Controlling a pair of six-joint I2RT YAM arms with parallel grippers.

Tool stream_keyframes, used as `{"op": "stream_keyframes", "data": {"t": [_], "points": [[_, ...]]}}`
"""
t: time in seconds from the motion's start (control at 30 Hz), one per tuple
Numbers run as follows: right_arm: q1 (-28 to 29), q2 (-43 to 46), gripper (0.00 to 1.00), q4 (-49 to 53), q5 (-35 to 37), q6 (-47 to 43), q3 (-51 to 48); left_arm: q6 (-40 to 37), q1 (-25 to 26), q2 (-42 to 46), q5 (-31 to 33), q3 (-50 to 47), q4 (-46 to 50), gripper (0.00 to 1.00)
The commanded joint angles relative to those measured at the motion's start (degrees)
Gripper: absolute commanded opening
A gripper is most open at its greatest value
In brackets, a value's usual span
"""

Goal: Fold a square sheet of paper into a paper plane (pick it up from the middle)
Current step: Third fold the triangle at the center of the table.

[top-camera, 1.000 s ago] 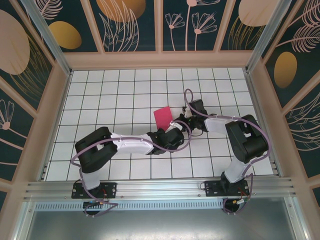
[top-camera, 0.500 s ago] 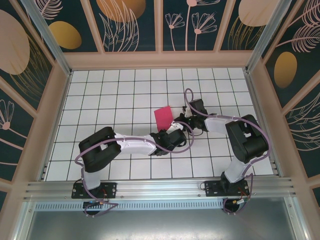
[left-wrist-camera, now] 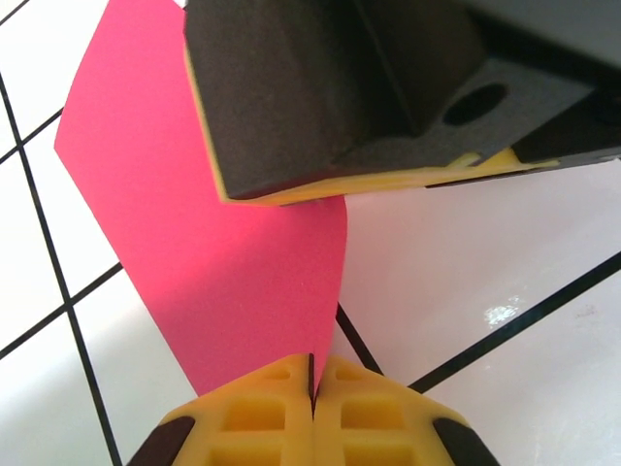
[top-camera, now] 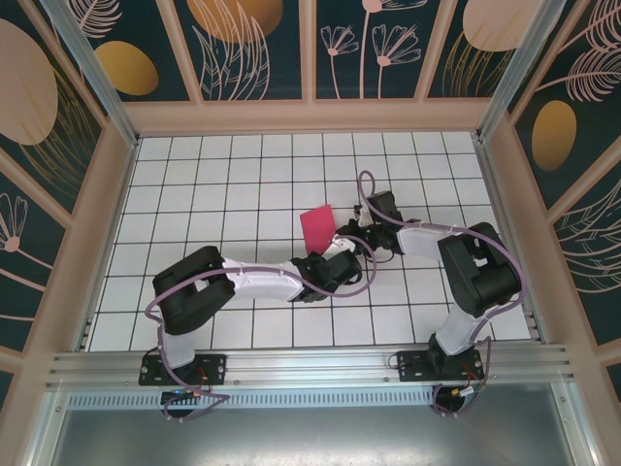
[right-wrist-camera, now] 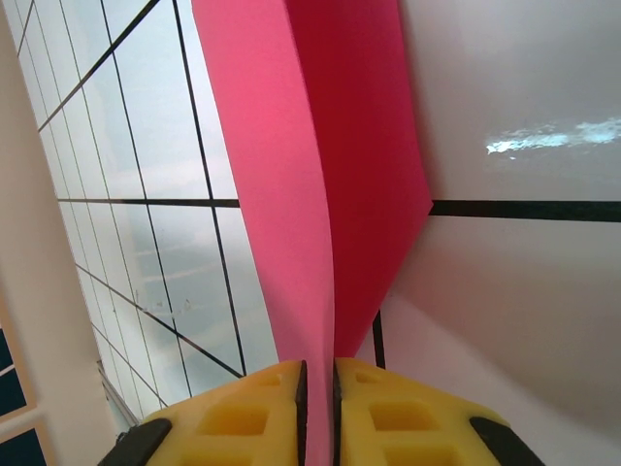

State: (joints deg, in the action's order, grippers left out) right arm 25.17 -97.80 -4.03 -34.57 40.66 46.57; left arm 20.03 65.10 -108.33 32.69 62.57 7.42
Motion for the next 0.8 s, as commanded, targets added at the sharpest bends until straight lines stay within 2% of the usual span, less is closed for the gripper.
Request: {"op": "stream_keyframes", "data": {"t": [0.0,0.1,0.27,0.43,0.57,0.77], "points": [[-0.71,3.11,0.26,1.07,-0.31,-1.41,1.08,0.84,-0.35,2.63,-3.53,-1.58,-2.92,0.0],[-1.88,6.26,0.36,2.46,0.71,-2.54,0.59,1.69,-1.01,5.36,-8.6,-3.47,-5.63,0.0],[-5.27,12.12,0.4,6.15,2.89,-4.54,-1.64,5.27,-3.79,12.23,-19.25,-8.27,-10.92,0.0],[-7.69,16.87,0.4,8.08,3.27,-5.82,-4.57,8.03,-6.35,15.17,-29.27,-12.41,-15.9,0.0],[-7.76,19.11,0.4,7.06,1.52,-5.56,-6.38,9.33,-7.61,14.83,-34.31,-14.53,-19.64,0.0],[-6.31,18.82,0.31,5.36,0.26,-5.08,-7.19,11.32,-9.76,13.15,-39.88,-17.08,-24.29,0.0]]}}
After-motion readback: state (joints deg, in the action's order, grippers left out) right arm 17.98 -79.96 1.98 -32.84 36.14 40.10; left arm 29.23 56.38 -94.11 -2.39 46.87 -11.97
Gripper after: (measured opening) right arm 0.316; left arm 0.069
